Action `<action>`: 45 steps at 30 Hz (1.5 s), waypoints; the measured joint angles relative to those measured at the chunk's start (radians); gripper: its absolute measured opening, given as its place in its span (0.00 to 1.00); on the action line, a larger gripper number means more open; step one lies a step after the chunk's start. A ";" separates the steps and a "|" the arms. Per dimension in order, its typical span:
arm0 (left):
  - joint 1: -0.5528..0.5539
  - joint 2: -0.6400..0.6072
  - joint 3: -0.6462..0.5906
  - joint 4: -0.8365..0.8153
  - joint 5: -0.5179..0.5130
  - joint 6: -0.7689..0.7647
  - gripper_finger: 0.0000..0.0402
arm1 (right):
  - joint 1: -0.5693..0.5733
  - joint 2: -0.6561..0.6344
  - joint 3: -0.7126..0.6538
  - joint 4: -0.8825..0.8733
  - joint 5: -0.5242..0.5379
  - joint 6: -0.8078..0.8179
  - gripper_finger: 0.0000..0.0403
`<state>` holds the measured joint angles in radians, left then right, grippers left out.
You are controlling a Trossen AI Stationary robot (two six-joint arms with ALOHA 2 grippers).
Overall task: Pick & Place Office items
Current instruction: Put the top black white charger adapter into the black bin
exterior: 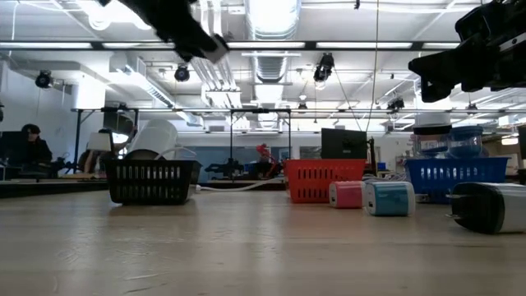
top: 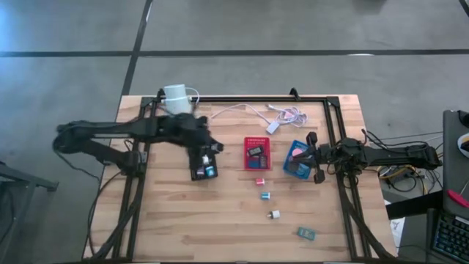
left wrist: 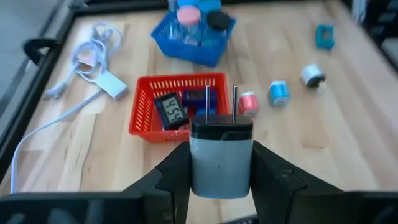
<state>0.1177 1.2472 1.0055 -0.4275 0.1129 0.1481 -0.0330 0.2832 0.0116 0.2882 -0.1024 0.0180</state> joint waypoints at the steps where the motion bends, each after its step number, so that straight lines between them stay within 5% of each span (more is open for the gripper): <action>1: 0.000 -0.048 -0.039 0.019 0.000 -0.019 0.32 | 0.000 0.000 0.000 0.000 0.000 0.001 0.07; 14: 0.000 -0.586 -0.468 0.264 -0.006 -0.210 0.32 | 0.000 0.000 0.000 0.000 0.000 0.007 0.07; 23: 0.000 -0.846 -0.709 0.428 -0.028 -0.281 0.32 | 0.000 0.000 0.000 0.000 0.000 0.005 0.07; 33: 0.000 -1.011 -0.898 0.569 -0.030 -0.318 0.32 | 0.000 0.000 -0.002 0.000 0.000 0.007 0.07; 45: 0.001 -1.072 -0.976 0.586 -0.030 -0.325 0.32 | 0.000 0.000 -0.002 0.000 0.000 0.008 0.07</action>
<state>0.1184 0.1757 0.0296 0.1581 0.0834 -0.1774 -0.0334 0.2833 0.0097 0.2882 -0.1024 0.0261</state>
